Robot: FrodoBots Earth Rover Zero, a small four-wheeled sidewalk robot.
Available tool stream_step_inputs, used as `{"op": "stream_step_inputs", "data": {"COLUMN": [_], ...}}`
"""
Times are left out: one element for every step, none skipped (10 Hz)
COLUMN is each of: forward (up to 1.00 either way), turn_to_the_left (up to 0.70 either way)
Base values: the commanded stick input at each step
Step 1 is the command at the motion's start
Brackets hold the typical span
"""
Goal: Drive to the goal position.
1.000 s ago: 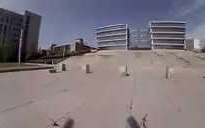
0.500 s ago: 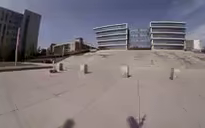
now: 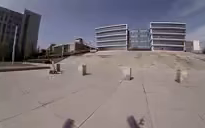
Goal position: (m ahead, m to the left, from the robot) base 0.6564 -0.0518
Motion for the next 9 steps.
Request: {"op": "stream_step_inputs", "data": {"forward": [0.7,0.7,0.7,0.7,0.7,0.7,0.7,0.7,0.7], "turn_to_the_left": [0.0,0.0,0.0,0.01,0.15,0.29,0.33,0.23,0.13]}}
